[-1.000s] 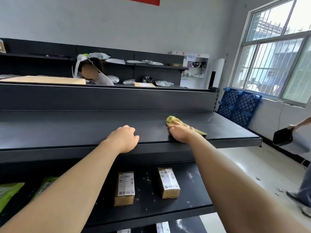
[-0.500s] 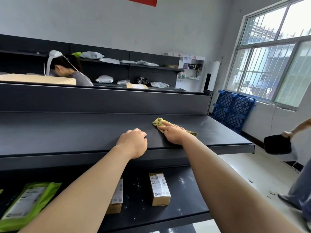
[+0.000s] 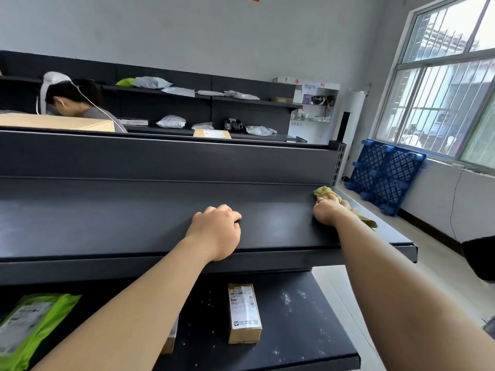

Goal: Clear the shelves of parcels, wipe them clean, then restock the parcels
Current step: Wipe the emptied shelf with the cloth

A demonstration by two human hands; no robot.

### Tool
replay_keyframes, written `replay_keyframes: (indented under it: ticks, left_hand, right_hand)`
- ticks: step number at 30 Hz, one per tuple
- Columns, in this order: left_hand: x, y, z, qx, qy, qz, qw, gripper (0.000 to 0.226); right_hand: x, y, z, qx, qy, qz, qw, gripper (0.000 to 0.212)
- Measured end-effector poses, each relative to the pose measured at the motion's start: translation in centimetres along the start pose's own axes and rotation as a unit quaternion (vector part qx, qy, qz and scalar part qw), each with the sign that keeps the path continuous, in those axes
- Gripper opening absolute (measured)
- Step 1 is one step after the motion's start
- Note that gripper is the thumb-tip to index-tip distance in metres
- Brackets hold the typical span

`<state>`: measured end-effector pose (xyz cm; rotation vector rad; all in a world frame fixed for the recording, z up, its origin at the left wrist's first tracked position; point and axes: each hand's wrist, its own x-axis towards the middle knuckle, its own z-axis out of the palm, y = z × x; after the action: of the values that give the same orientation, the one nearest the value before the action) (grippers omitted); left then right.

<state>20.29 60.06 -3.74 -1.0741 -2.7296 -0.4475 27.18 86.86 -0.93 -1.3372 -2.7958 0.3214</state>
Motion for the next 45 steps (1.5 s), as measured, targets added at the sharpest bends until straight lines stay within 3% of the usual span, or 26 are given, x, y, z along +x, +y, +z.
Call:
replay_keyframes:
  ticks: [6, 9, 12, 15, 18, 22, 24, 27, 30, 32, 35, 39, 45]
  left_hand:
    - [-0.4, 0.3, -0.5, 0.018, -0.018, -0.002, 1.000, 0.041]
    - [-0.9, 0.3, -0.9, 0.020, -0.023, 0.002, 1.000, 0.039]
    - [-1.5, 0.5, -0.8, -0.006, -0.004, 0.005, 1.000, 0.036]
    - [-2.8, 1.5, -0.4, -0.051, 0.038, 0.042, 0.997, 0.033]
    - [-4.3, 3.5, 0.2, -0.107, 0.067, 0.119, 0.985, 0.033]
    - [-6.5, 6.8, 0.8, -0.200, 0.070, 0.202, 0.956, 0.039]
    - [-7.8, 8.9, 1.3, -0.255, 0.017, 0.225, 0.940, 0.044]
    - [-10.0, 12.3, 2.5, -0.339, -0.144, 0.210, 0.906, 0.056]
    - [-12.5, 15.3, 4.1, -0.356, -0.245, 0.225, 0.873, 0.061]
    - [-14.4, 16.9, 5.1, -0.340, -0.273, 0.262, 0.861, 0.053]
    - [-16.3, 19.1, 6.2, -0.332, -0.248, 0.309, 0.856, 0.020]
    - [-19.1, 22.7, 7.5, -0.353, -0.256, 0.315, 0.843, 0.021]
    - [-25.2, 28.6, 10.2, -0.395, -0.356, 0.304, 0.790, 0.015]
  right_hand:
    - [-4.1, 0.6, 0.2, 0.042, 0.001, 0.035, 0.999, 0.062]
    - [-7.1, 0.8, 0.6, 0.020, 0.022, -0.017, 0.999, 0.057]
    - [-9.2, 1.2, 1.3, 0.030, 0.063, -0.120, 0.990, 0.053]
    - [-12.5, 2.0, 2.3, 0.116, 0.116, -0.170, 0.972, 0.057]
    - [-16.5, 3.5, 3.0, 0.277, 0.125, -0.185, 0.934, 0.061]
    - [-21.6, 7.3, 3.4, 0.407, 0.121, -0.113, 0.898, 0.061]
    - [-24.2, 9.6, 3.8, 0.441, 0.117, -0.072, 0.887, 0.060]
    - [-27.9, 12.8, 4.3, 0.458, 0.115, -0.034, 0.881, 0.059]
    - [-31.2, 15.5, 5.0, 0.458, 0.122, -0.005, 0.880, 0.054]
    - [-33.4, 17.4, 5.5, 0.460, 0.127, 0.026, 0.878, 0.049]
    - [-36.2, 20.4, 6.4, 0.459, 0.123, 0.070, 0.877, 0.033]
    - [-40.2, 24.4, 7.7, 0.514, 0.100, 0.117, 0.844, 0.011]
    - [-46.0, 30.5, 10.4, 0.590, 0.126, 0.192, 0.774, 0.013]
